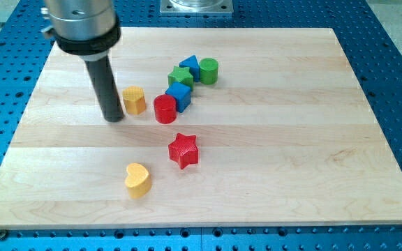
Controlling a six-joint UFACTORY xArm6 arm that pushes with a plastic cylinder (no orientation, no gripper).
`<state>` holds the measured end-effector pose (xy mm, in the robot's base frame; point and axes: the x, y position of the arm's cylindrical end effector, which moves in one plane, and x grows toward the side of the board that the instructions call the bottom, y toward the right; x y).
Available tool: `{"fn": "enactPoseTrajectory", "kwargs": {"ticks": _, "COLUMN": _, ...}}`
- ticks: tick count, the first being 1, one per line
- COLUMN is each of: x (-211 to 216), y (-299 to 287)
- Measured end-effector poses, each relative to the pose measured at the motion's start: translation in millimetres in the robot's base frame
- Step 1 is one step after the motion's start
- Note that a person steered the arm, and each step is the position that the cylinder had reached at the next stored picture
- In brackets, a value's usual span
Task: Push the heart to the left of the red star
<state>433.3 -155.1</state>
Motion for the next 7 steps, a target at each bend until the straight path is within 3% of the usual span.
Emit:
{"fn": "enactPoseTrajectory", "kwargs": {"ticks": 2, "x": -3.0, "y": 64.8}}
{"fn": "enactPoseTrajectory", "kwargs": {"ticks": 3, "x": 3.6, "y": 36.4}}
{"fn": "enactPoseTrajectory", "kwargs": {"ticks": 5, "x": 113.6, "y": 10.1}}
{"fn": "enactPoseTrajectory", "kwargs": {"ticks": 6, "x": 160.4, "y": 34.9}}
{"fn": "enactPoseTrajectory", "kwargs": {"ticks": 7, "x": 162.8, "y": 89.1}}
